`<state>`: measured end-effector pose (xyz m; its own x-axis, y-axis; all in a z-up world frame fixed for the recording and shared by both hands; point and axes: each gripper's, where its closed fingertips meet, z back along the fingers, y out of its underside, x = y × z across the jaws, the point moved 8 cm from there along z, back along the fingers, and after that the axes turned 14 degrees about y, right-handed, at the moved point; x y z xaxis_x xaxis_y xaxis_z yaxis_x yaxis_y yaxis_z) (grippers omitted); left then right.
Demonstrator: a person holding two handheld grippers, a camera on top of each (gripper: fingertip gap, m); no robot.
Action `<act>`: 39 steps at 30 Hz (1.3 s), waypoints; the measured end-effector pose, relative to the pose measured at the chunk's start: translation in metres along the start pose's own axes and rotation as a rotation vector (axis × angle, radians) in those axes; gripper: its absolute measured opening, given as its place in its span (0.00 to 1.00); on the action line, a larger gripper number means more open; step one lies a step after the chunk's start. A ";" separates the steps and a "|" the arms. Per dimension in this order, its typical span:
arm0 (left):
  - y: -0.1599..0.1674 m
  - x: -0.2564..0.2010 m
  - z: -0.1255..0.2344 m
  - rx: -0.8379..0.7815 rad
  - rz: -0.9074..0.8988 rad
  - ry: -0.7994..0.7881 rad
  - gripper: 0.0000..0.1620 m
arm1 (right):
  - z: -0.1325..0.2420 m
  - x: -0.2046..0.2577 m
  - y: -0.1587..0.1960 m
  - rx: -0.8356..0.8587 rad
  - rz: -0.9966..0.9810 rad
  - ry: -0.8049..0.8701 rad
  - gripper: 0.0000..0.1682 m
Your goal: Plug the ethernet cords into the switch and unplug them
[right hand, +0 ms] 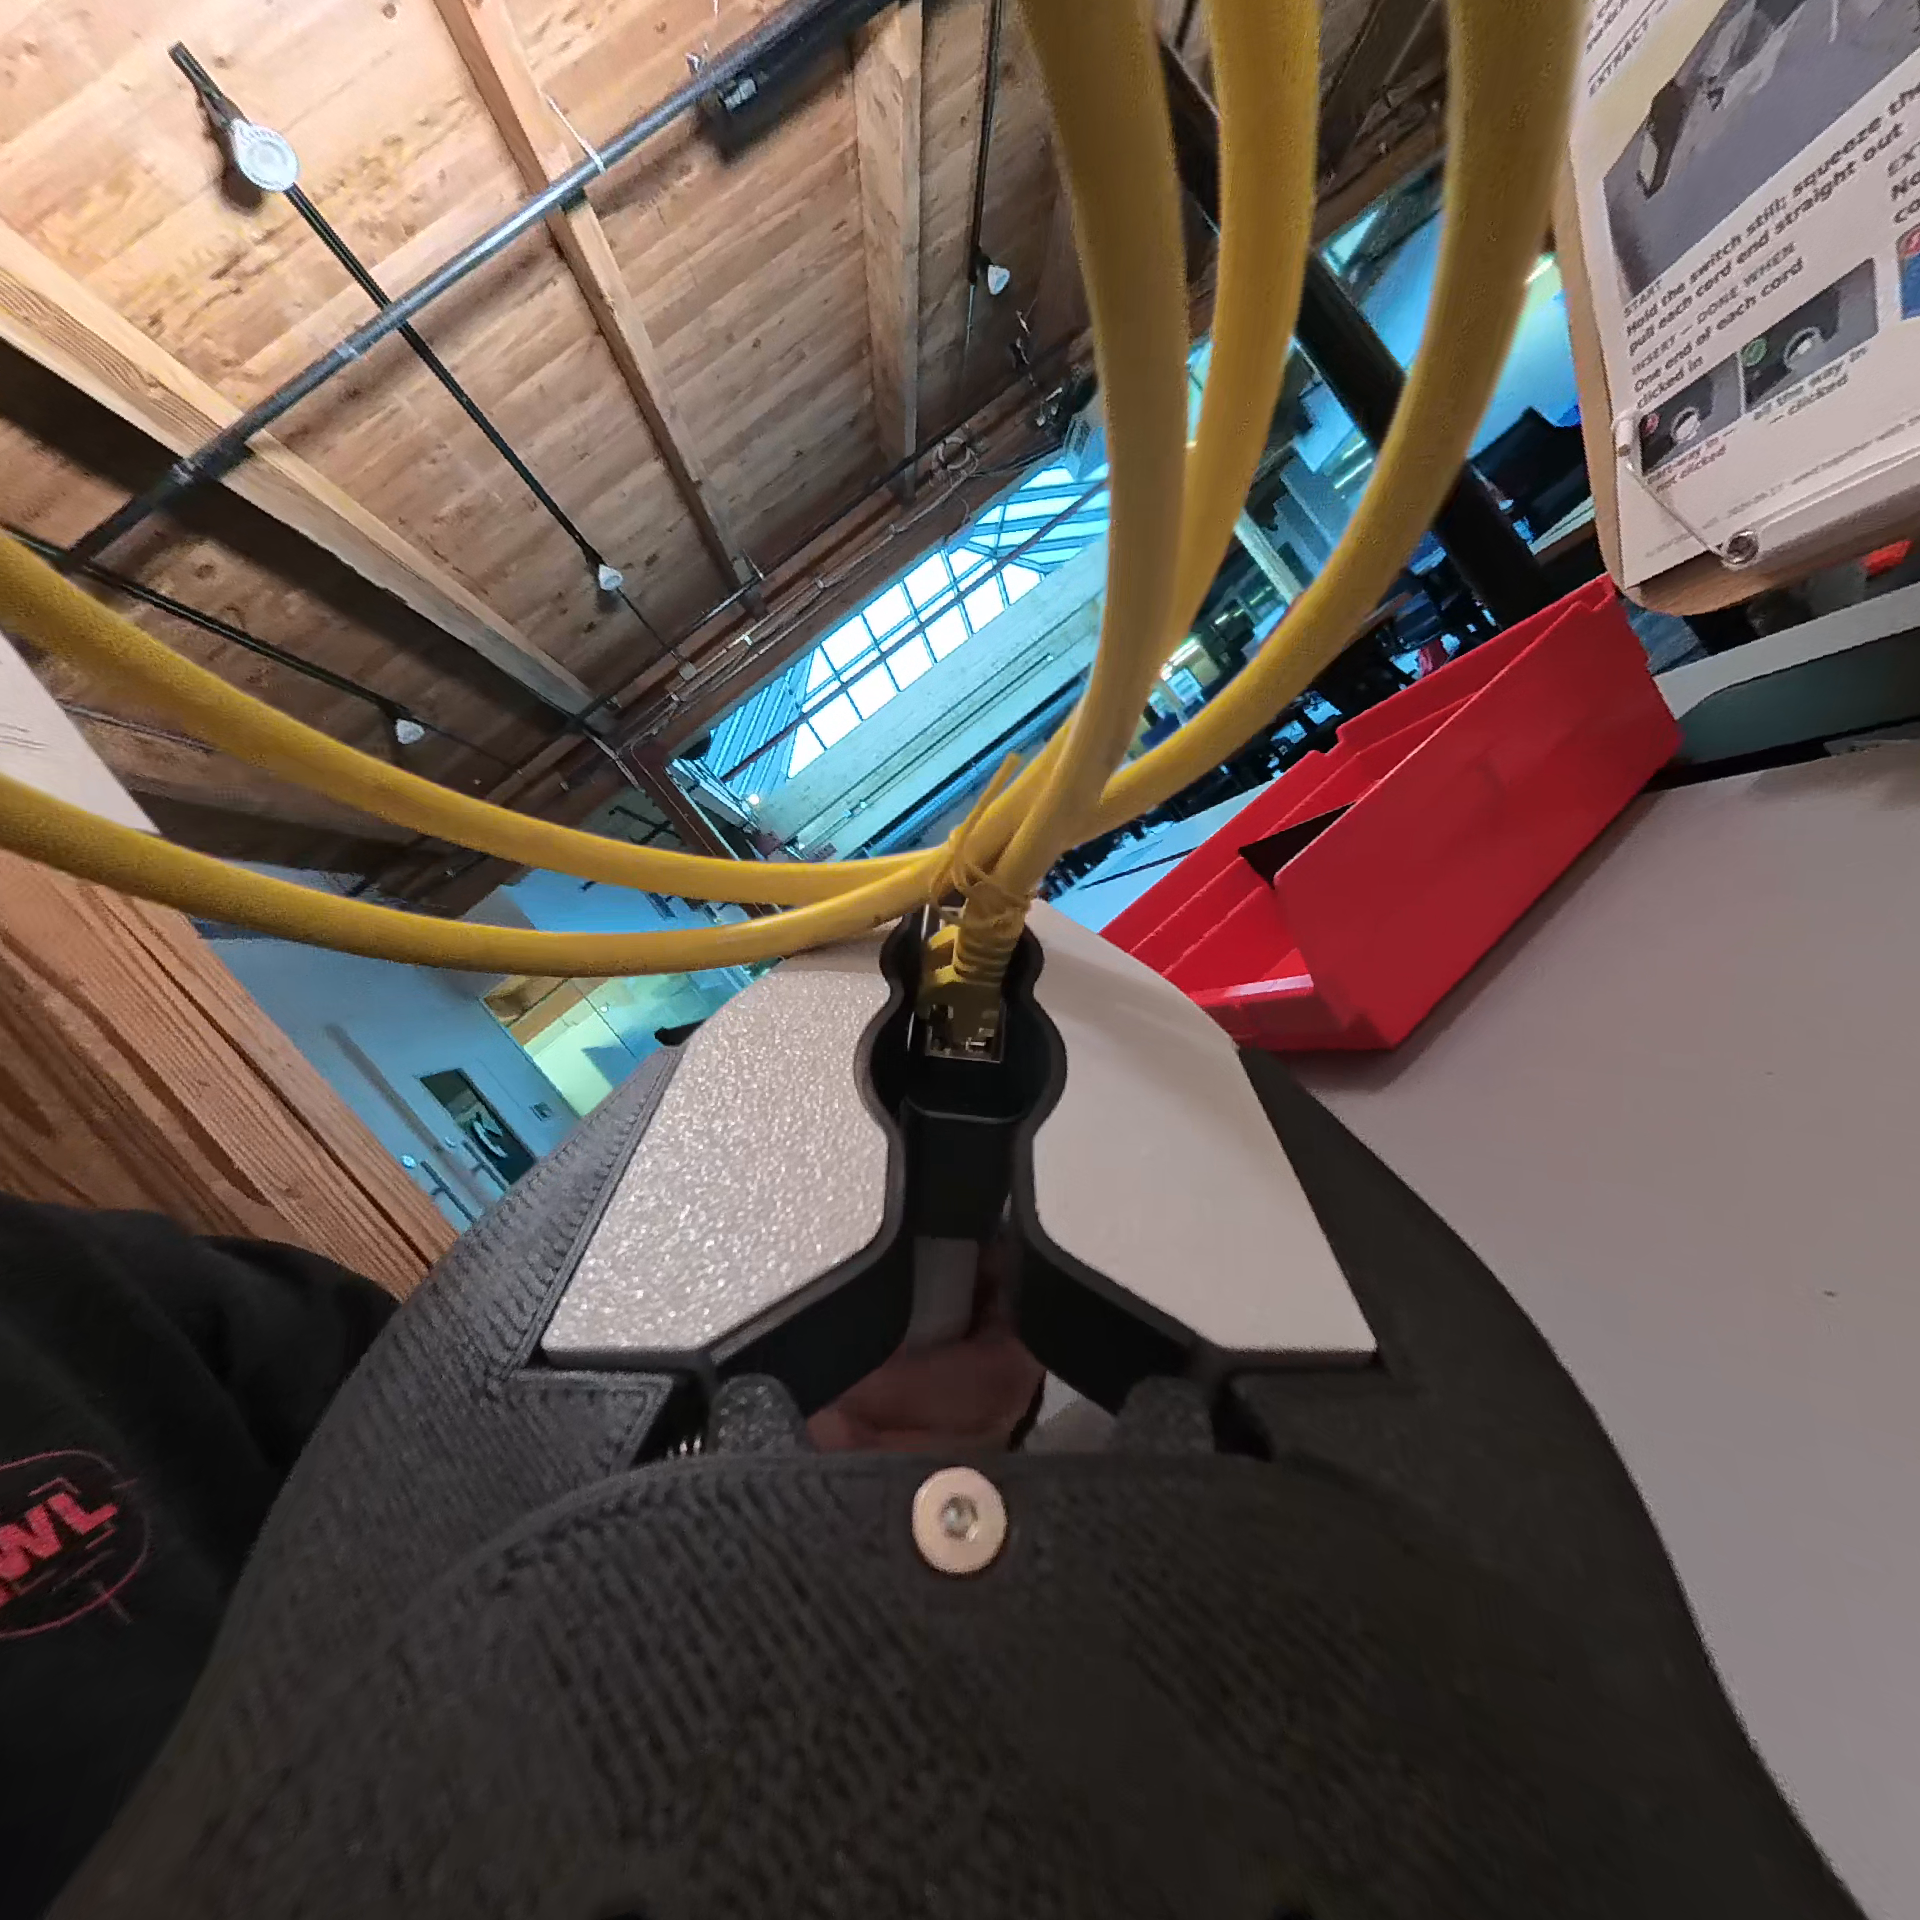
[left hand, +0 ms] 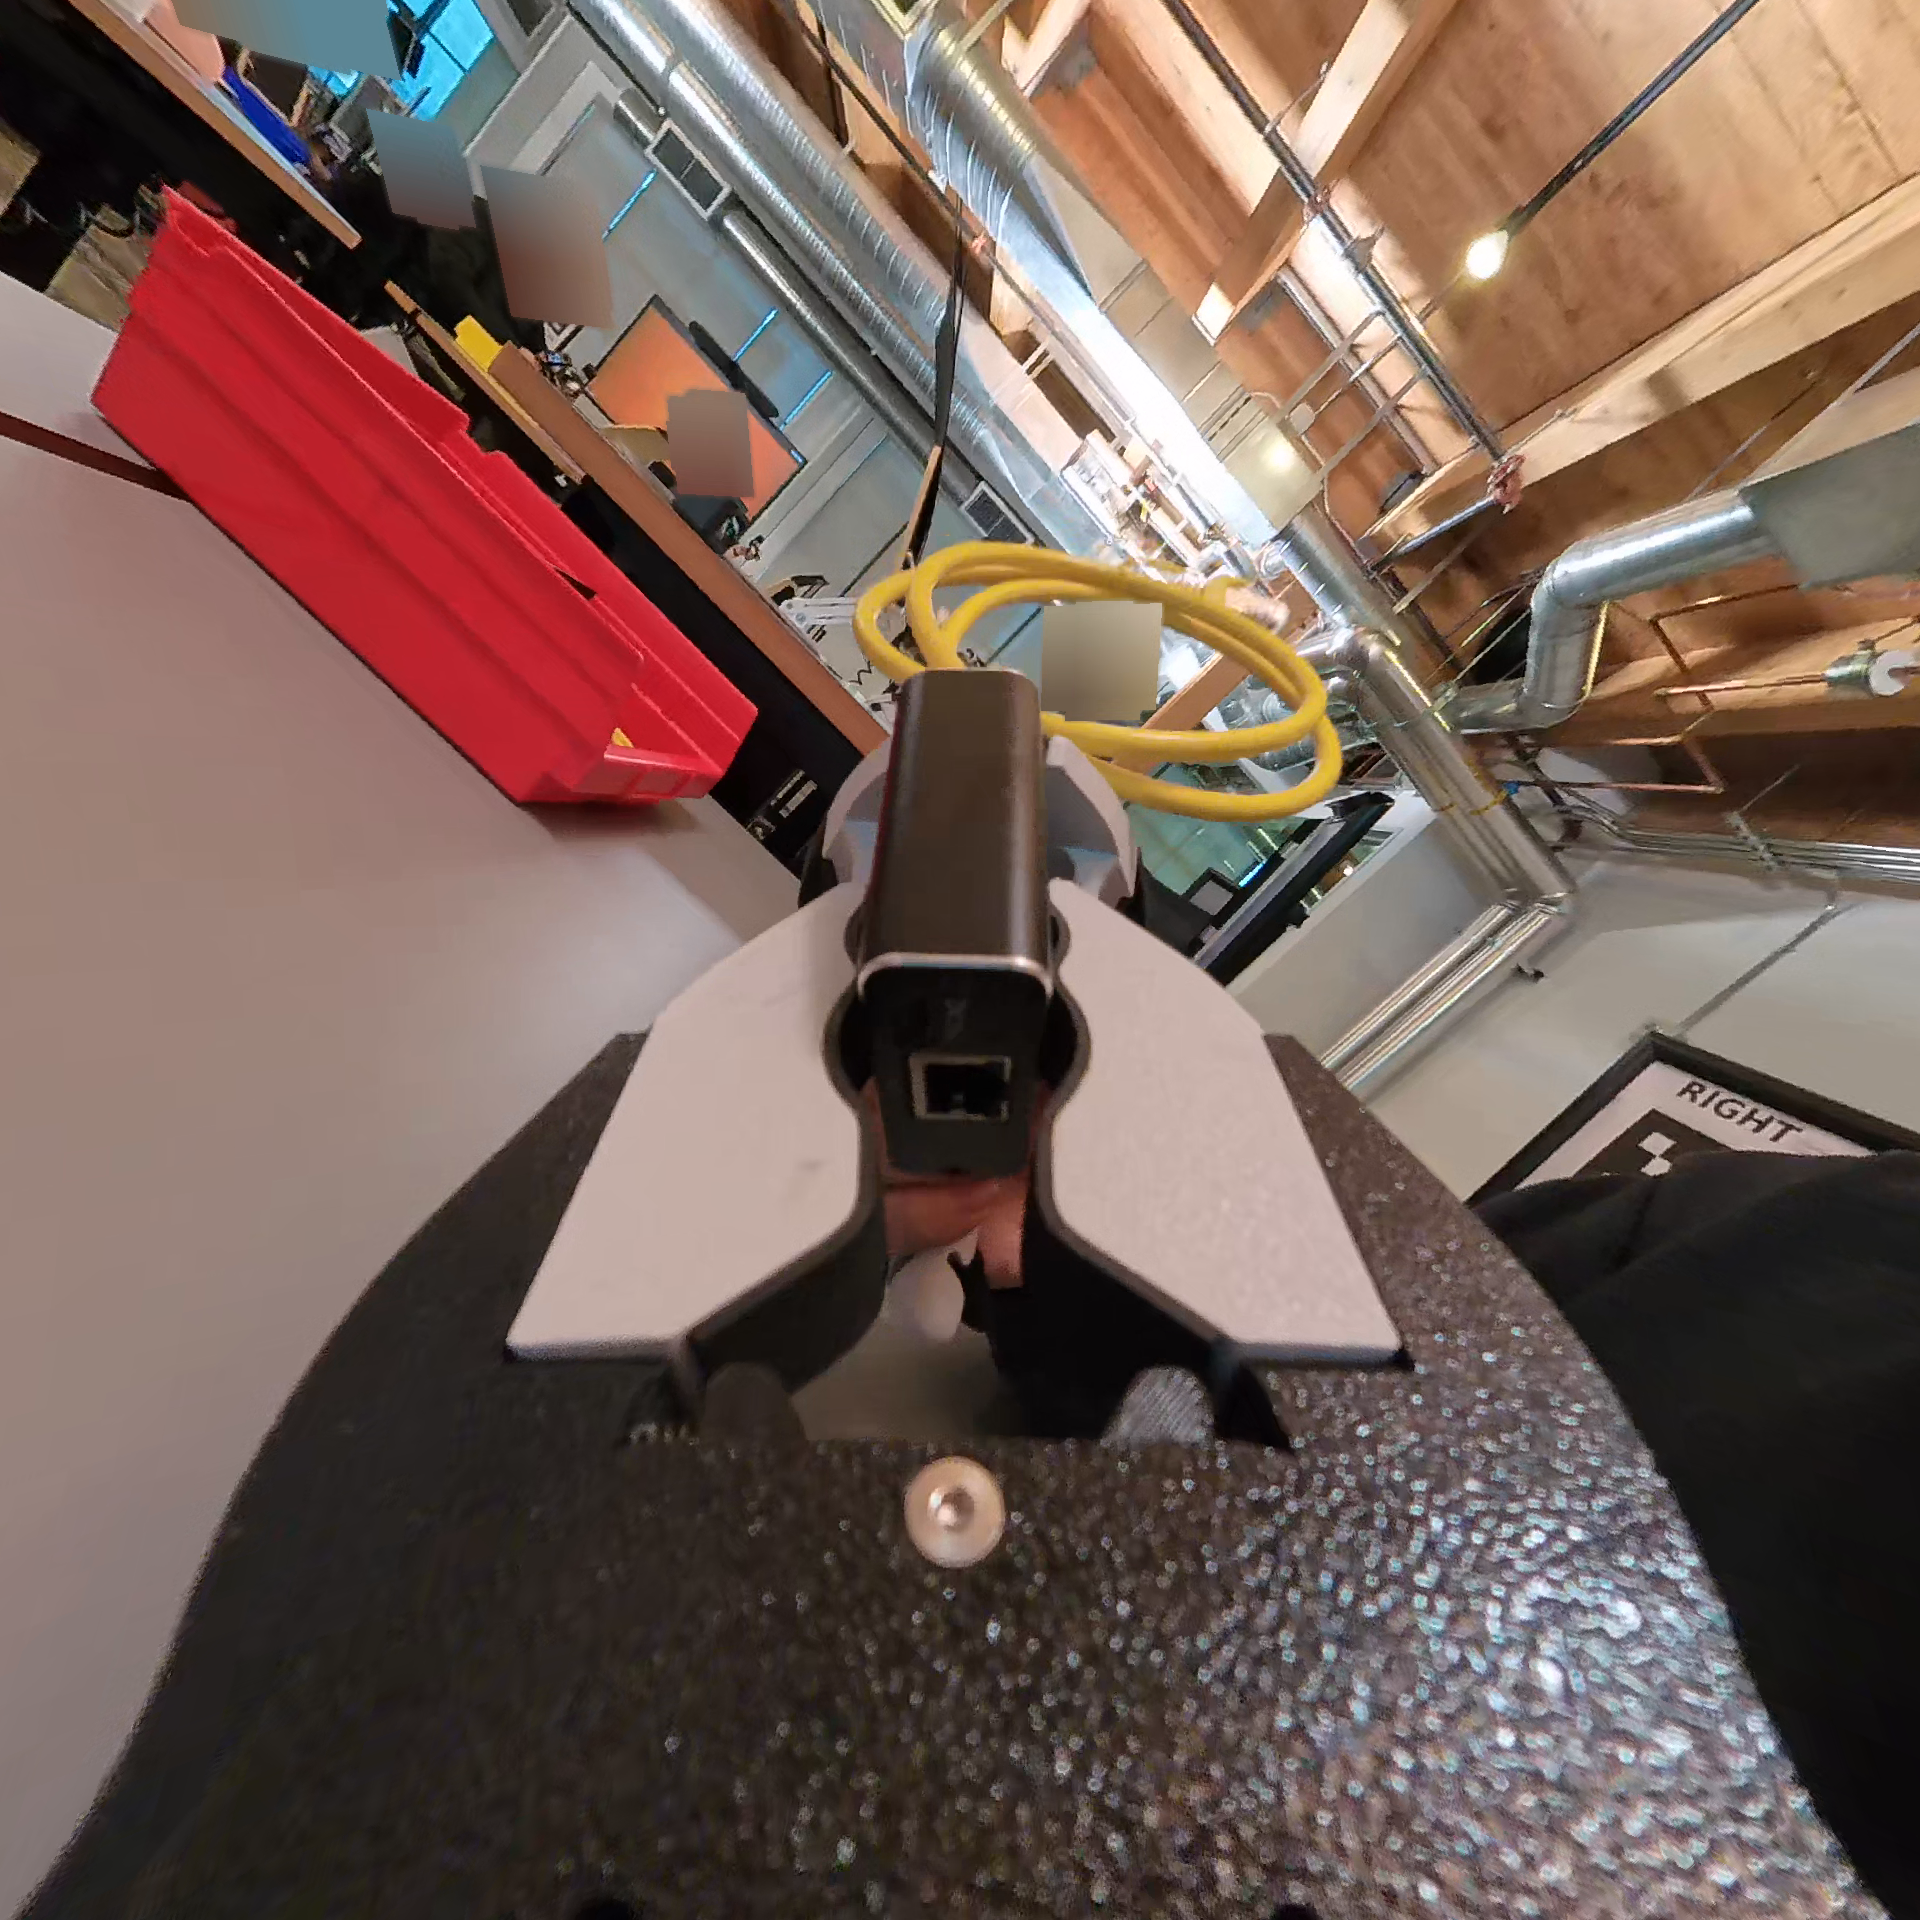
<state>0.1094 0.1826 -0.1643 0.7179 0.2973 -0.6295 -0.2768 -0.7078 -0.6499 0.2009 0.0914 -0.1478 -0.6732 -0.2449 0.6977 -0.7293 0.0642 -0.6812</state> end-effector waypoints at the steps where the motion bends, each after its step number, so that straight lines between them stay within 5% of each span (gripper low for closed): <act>1: 0.000 0.001 0.001 0.004 0.005 -0.001 0.16 | 0.000 -0.001 0.000 0.004 0.008 0.008 0.09; 11: 0.001 0.027 0.018 0.106 -0.024 -0.065 0.16 | -0.008 -0.035 0.017 -0.018 -0.019 -0.018 0.09; 29: 0.007 0.050 0.035 -0.086 0.239 -0.111 0.16 | -0.019 -0.058 0.031 -0.003 -0.027 0.063 0.19; 39: -0.005 0.044 0.041 -0.109 0.110 -0.175 0.16 | -0.018 -0.058 0.034 -0.006 -0.081 0.099 0.16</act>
<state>0.1157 0.2252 -0.2062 0.5633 0.3143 -0.7641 -0.2697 -0.8042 -0.5296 0.2129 0.1251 -0.2078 -0.6205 -0.1527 0.7692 -0.7824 0.0544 -0.6204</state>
